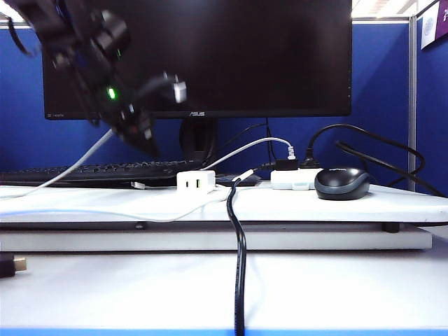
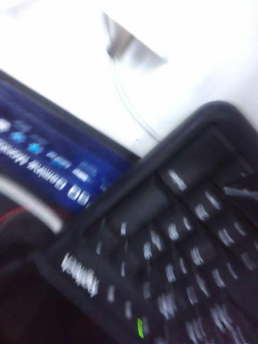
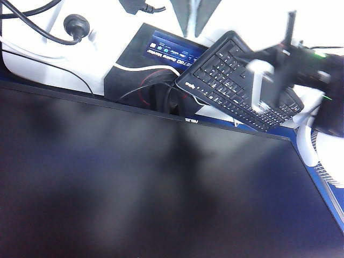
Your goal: Pick up the Type-C charging cable and the charging base, insert one end of the Type-C charger into the corresponding slot on the base, and finally place the plugged-in charger back on the table.
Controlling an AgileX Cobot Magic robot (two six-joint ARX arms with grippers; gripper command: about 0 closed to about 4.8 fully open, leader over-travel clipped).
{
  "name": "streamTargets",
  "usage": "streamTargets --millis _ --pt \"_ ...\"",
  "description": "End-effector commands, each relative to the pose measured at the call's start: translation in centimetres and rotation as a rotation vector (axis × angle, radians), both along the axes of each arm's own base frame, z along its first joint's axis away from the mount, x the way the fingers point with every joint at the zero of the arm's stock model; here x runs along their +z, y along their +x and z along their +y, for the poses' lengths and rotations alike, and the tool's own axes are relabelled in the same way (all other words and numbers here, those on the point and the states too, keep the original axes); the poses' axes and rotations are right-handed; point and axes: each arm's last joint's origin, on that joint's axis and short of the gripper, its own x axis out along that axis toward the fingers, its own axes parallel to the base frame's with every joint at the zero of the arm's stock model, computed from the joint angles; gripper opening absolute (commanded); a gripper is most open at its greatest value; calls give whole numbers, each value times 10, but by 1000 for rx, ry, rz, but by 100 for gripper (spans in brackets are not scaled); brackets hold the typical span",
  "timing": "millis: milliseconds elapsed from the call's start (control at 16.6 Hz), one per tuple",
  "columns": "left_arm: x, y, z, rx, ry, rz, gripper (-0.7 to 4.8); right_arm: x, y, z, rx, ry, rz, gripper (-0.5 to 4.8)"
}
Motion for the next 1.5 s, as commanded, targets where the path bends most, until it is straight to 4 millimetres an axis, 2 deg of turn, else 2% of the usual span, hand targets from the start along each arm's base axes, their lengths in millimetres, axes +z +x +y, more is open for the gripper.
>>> streamTargets --millis 60,180,300,361,541,601,661,781,1202,1322,1382,1502 --pt "41 -16 3 -3 -102 -61 -7 4 -1 0 1 2 -23 -1" --pt "54 -22 7 76 -86 -96 -5 4 -1 0 1 2 -23 -1" --pt "49 -24 9 107 -31 -51 5 4 -1 0 12 3 -23 -1" --pt "42 -29 10 59 14 11 41 4 -1 0 24 4 -22 -1" --pt "27 -39 12 -98 145 124 228 4 -1 0 23 4 -22 -1" --pt "24 -42 12 -167 170 140 243 4 -1 0 23 4 -22 -1" --pt "22 -43 11 -266 175 131 243 4 -1 0 23 4 -21 -1" --pt "18 -39 7 -318 153 100 243 3 -1 0 24 4 -21 -1" --pt "-13 -23 0 -351 177 130 237 0 -1 1 45 -3 11 -1" --pt "-16 -21 -1 -359 166 123 232 0 -1 1 45 -3 13 -1" --pt "-18 -20 -1 -359 164 120 210 -1 0 1 45 -4 16 -1" --pt "-21 -18 -2 -359 164 120 210 -1 0 1 45 -4 16 -1"
